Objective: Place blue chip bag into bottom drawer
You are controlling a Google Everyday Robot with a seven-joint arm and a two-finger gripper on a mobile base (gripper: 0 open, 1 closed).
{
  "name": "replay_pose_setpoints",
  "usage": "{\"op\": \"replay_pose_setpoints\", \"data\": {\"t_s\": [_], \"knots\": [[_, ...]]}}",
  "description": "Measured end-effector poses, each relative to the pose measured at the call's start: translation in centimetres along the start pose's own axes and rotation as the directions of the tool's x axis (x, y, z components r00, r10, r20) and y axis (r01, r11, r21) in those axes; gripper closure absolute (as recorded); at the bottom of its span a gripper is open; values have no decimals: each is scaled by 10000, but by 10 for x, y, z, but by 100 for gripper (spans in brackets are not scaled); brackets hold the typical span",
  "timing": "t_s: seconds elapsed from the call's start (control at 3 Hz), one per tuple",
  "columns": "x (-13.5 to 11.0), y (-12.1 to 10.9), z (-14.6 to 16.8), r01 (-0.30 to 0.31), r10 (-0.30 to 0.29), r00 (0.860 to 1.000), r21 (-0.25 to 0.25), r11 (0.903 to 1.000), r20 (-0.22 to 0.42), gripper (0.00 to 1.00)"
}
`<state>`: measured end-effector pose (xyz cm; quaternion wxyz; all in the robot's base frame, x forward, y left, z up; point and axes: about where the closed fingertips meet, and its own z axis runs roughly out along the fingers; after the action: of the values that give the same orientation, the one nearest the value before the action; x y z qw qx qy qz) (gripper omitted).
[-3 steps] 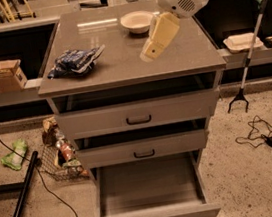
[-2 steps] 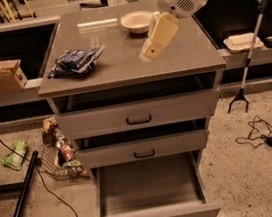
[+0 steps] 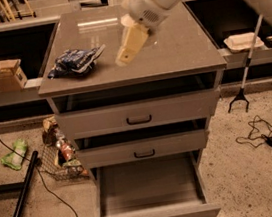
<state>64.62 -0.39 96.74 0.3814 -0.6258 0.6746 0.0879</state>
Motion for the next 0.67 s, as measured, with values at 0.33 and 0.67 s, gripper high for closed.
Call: {"op": "replay_pose_setpoints", "data": {"t_s": [0.33,0.67], "knots": [[-11,-17,50,-532,536,9980,-151,9985,329,0],[-18,-32,84,-941,954,9943,-296,9951,481,0]]}}
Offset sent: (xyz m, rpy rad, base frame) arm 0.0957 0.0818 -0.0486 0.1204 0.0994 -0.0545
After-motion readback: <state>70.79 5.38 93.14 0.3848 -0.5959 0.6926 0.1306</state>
